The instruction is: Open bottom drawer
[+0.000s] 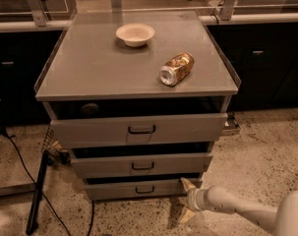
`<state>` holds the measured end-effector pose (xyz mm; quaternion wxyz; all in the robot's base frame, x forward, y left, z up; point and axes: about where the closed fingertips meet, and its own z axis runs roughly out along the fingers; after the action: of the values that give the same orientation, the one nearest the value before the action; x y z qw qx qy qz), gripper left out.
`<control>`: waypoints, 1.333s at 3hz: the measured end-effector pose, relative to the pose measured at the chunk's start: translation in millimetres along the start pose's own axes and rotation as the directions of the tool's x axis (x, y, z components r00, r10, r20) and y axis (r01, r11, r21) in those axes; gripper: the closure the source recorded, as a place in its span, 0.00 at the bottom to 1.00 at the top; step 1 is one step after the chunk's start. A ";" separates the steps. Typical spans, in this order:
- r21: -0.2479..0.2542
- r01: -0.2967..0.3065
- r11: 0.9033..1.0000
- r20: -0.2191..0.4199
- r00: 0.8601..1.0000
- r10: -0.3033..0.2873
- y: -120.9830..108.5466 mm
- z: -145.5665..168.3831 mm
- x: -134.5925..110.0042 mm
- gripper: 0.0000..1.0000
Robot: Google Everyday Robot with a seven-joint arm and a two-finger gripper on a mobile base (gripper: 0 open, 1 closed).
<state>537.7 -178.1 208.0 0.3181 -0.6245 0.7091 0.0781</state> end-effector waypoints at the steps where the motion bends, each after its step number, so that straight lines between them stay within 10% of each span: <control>1: -0.013 0.003 1.000 0.005 1.000 -0.003 -5.0 10.7 0.2 0.00; 4: -0.080 0.024 0.997 -0.013 1.000 -0.025 -28.7 49.8 -19.8 0.00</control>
Offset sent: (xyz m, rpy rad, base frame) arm 0.0329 0.0144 -0.0103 -0.0049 0.0176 0.0320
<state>582.6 -142.2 188.0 0.2887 -0.6458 0.7000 0.0980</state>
